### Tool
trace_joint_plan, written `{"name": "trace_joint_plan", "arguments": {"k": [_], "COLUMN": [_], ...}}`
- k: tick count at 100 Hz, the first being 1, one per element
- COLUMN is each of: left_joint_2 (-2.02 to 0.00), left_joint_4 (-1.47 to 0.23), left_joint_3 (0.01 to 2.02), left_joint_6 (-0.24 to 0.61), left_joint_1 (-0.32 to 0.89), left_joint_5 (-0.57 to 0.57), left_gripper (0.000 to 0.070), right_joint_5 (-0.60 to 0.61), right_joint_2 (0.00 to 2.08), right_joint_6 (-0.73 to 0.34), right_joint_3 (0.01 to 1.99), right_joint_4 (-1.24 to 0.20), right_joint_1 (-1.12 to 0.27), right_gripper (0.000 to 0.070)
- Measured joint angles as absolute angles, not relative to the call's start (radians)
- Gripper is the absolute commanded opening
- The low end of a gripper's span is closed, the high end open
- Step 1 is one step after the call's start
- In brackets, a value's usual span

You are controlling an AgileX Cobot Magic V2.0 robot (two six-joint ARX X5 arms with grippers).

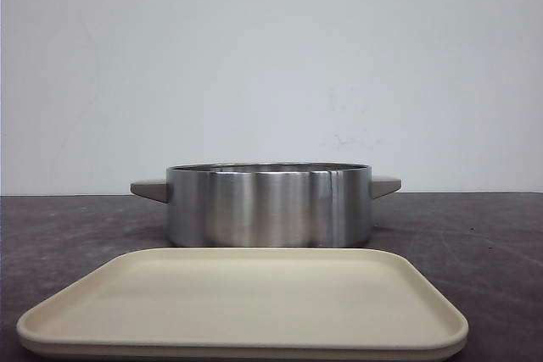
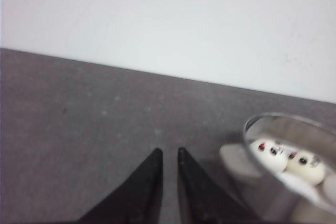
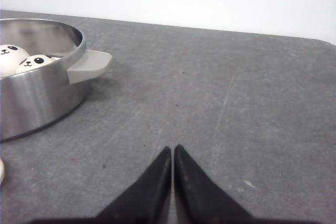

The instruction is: Steam buns

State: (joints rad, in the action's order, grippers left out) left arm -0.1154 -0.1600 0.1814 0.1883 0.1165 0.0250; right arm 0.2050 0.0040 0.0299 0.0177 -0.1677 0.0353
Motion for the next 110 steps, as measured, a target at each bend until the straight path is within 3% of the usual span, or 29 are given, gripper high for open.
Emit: {"name": "trace_joint_plan", "arguments": {"k": [11, 34, 110], "left_joint_2": [-0.103, -0.054, -0.005], "left_joint_4": [-0.156, -0.146, -0.184], "left_joint_3": [0.145, 0.074, 0.032], "left_joint_6": [0.169, 0.111, 0.009], "left_joint_1": [0.069, 0.043, -0.039], "left_joint_5": [0.072, -0.025, -0.027], "left_gripper": [0.0017, 0.0017, 0.0017], "right_joint_5": [0.205, 0.205, 0.205], "right_joint_2": [0.004, 0.004, 0.004], "right_joint_6": [0.030, 0.030, 0.030], "right_joint_3": [0.018, 0.018, 0.018], "right_joint_4": [-0.168, -0.168, -0.167], "right_joint_1": [0.035, 0.035, 0.035], "right_gripper": [0.0001, 0.0001, 0.0001]}}
